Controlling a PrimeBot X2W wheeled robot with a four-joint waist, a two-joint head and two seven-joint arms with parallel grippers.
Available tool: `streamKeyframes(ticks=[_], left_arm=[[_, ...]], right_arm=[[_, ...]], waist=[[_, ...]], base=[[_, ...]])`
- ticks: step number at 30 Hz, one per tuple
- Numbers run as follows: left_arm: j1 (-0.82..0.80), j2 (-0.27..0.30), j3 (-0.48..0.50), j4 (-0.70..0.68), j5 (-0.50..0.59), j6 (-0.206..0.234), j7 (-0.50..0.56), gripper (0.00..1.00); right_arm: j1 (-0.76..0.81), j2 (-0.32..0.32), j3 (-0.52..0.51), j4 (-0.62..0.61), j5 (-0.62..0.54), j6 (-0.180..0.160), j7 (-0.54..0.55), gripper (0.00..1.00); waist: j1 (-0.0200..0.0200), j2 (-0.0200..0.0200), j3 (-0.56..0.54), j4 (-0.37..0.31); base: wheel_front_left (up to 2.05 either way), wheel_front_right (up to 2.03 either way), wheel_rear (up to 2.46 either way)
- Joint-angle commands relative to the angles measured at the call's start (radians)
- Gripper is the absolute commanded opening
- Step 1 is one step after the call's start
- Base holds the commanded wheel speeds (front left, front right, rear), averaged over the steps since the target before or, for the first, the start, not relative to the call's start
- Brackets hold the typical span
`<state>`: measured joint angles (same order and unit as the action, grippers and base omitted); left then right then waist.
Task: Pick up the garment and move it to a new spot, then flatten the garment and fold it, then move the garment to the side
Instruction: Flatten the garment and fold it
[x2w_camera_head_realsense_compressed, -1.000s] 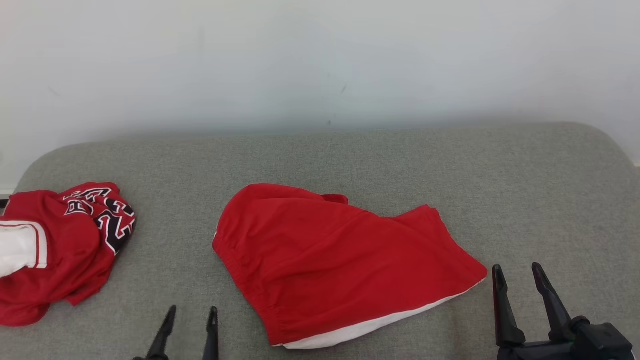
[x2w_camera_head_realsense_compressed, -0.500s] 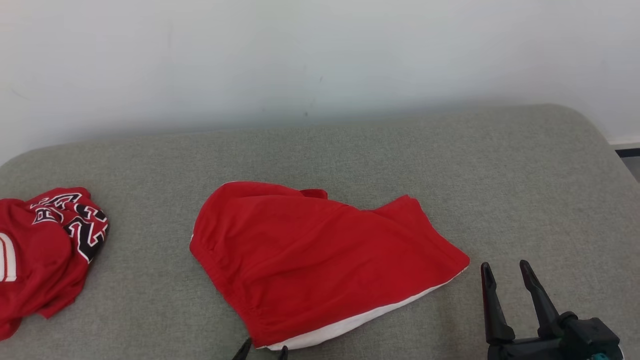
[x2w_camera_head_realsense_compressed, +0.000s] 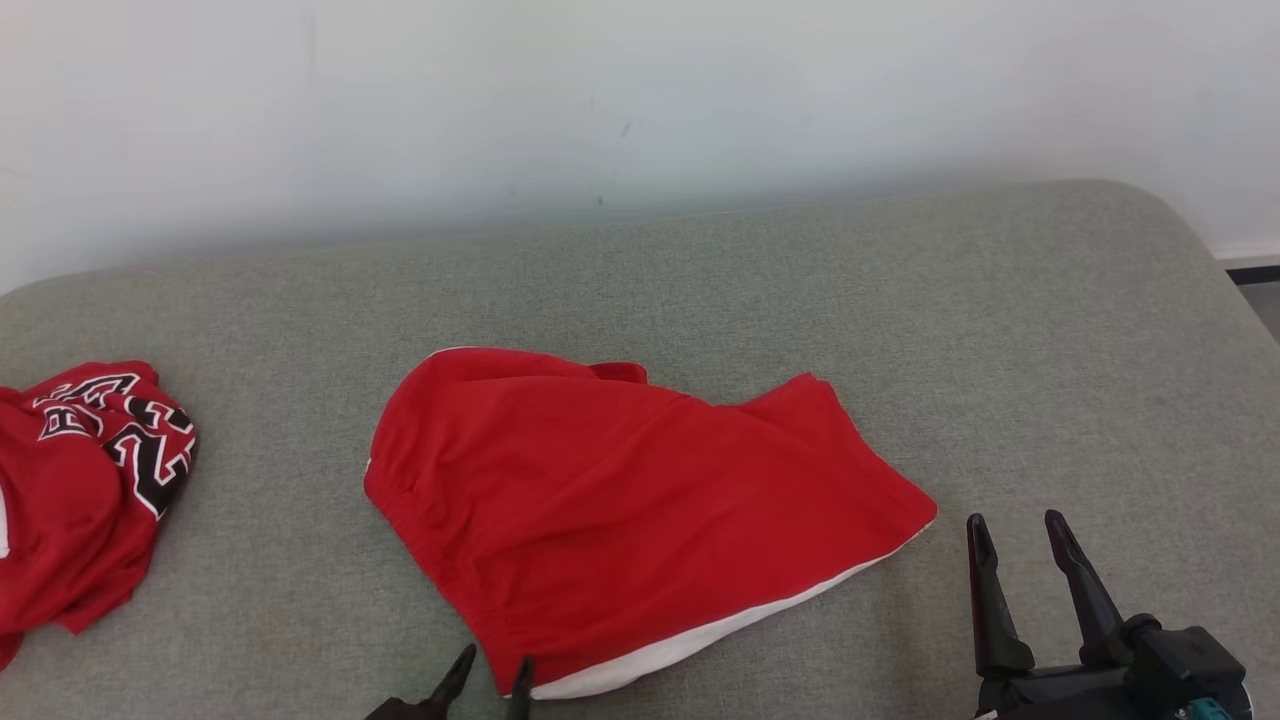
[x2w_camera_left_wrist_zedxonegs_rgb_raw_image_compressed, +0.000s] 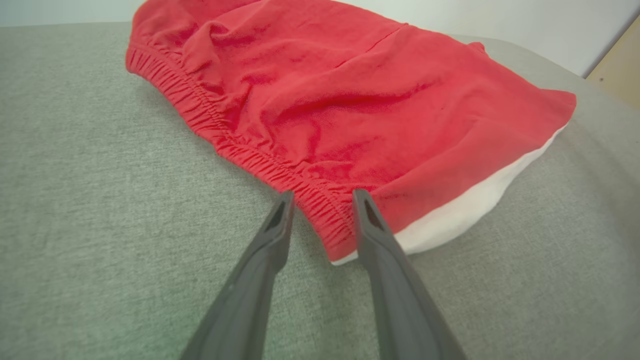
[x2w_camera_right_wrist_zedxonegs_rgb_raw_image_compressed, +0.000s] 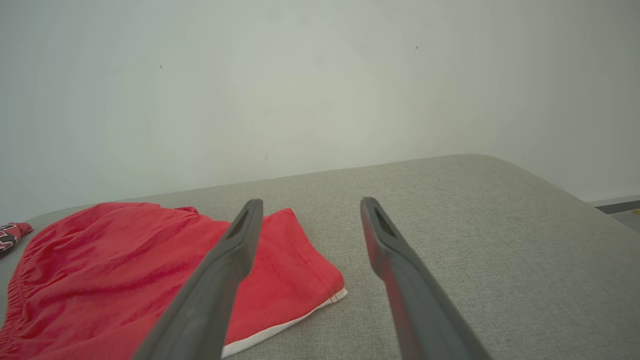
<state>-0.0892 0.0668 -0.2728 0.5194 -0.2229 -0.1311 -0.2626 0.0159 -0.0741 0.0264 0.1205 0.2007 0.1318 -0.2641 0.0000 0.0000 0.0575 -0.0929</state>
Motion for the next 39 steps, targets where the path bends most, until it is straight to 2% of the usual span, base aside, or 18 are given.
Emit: streamKeyframes(ticks=[1,9,18,19,20,21,22,26,33,39], left_arm=[[0.009,0.000,0.002,-0.009,0.011,0.002,-0.003,1.00],[0.039,0.000,-0.003,-0.035,0.034,0.002,-0.003,1.00],[0.008,-0.004,-0.039,0.041,-0.010,0.002,-0.003,1.00],[0.004,-0.005,-0.042,0.051,-0.022,0.002,-0.003,0.50],[0.004,-0.005,-0.042,0.051,-0.022,0.002,-0.003,0.50],[-0.001,-0.006,-0.047,0.062,-0.028,0.002,-0.003,0.28],[-0.006,-0.007,-0.052,0.069,-0.031,0.002,-0.003,0.00],[-0.020,-0.002,-0.033,0.048,-0.050,0.002,-0.003,0.00],[0.030,0.046,0.029,-0.030,-0.028,0.002,-0.003,0.00],[0.066,0.066,0.047,-0.038,-0.030,0.002,-0.003,0.00]], right_arm=[[-0.004,0.002,-0.003,0.000,0.003,-0.002,0.000,1.00],[-0.003,0.004,0.002,0.007,0.004,-0.002,0.000,1.00],[-0.012,-0.009,0.011,0.013,0.013,-0.002,0.000,1.00],[-0.011,-0.011,0.010,0.014,0.013,-0.002,0.000,1.00],[-0.011,-0.011,0.010,0.014,0.013,-0.002,0.000,1.00],[-0.010,-0.012,0.009,0.014,0.013,-0.002,0.000,1.00],[-0.009,-0.012,0.008,0.014,0.013,-0.002,0.000,1.00],[0.003,-0.015,-0.002,0.012,0.012,-0.002,0.000,1.00],[0.020,-0.011,-0.002,0.021,0.016,-0.002,0.000,1.00],[0.023,-0.008,-0.001,0.040,0.019,-0.002,0.000,1.00]], waist=[[0.0000,0.0000,-0.001,0.004],[0.0000,0.0000,-0.001,0.009],[0.0000,0.0000,-0.005,-0.011],[0.0000,0.0000,-0.006,-0.011],[0.0000,0.0000,-0.006,-0.011],[0.0000,0.0000,-0.008,-0.011],[0.0000,0.0000,-0.009,-0.011],[0.0000,0.0000,-0.018,0.006],[0.0000,0.0000,-0.036,0.048],[0.0000,0.0000,-0.046,0.062]], base=[[0.00,0.00,0.00],[0.00,0.00,0.00],[0.00,0.00,0.00],[0.00,0.00,0.00],[0.00,0.00,0.00],[0.00,0.00,0.00],[0.00,0.00,0.00],[0.00,0.00,0.00],[0.00,0.00,0.00],[0.00,0.00,0.00]])
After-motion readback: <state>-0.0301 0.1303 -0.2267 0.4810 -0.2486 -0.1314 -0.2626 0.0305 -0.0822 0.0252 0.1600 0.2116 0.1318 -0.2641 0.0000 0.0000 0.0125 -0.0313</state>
